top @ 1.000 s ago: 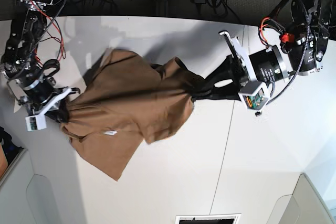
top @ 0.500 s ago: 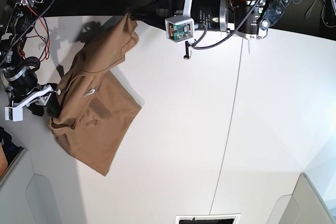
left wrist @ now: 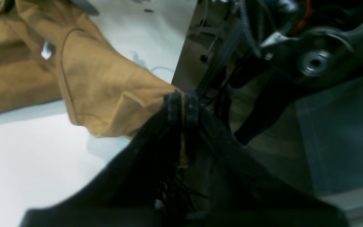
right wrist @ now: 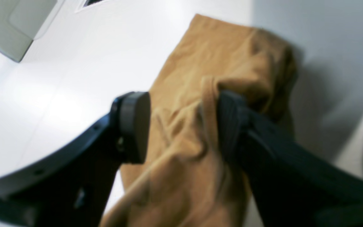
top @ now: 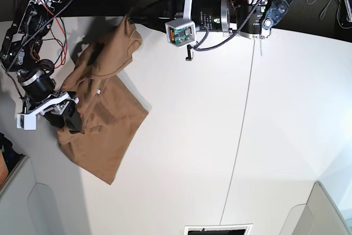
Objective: Layout the t-shirt on the table in an organized manner, then fold the t-shirt properly
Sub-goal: 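Lift the shirt with both grippers and drag it toward the right arm, then release the shirt with the left gripper and reposition the right gripper, then reach the left gripper to the shirt bundle and grasp a fold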
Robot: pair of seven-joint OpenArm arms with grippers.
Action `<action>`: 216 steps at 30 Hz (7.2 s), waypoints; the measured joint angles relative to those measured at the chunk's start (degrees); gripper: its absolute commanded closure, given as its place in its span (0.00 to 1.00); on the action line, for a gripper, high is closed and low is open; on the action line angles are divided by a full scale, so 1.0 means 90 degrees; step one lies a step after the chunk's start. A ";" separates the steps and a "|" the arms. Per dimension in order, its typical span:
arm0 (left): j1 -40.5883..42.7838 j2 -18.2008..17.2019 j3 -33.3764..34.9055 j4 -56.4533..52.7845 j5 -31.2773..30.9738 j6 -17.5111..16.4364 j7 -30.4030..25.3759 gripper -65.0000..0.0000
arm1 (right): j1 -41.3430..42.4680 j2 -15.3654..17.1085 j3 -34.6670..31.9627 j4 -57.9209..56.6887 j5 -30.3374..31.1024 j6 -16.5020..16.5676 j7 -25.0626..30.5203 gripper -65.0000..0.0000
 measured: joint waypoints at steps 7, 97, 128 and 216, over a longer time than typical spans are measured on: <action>-0.0002 0.0143 0.0024 -0.0663 0.0080 0.0002 -0.0097 0.53 | -0.0253 -0.0160 -0.0007 0.0000 -0.0192 -0.0002 -0.0223 0.49; -0.2222 0.0614 -0.0903 -0.3276 0.0367 0.0002 -0.0308 0.53 | -0.1345 -0.0884 -0.2781 0.1005 -0.6390 -0.4248 0.0542 1.00; -0.2538 0.0549 -0.1666 -0.3291 0.0801 0.0185 -0.0685 0.53 | -0.1673 -0.0811 -0.3806 0.2594 -0.7242 -0.4685 -0.0083 1.00; -0.3937 0.2137 0.0755 -0.6239 0.2968 0.1841 -0.1564 0.65 | -0.2283 -0.0080 -0.2181 0.2659 -0.4804 -0.3337 0.0369 1.00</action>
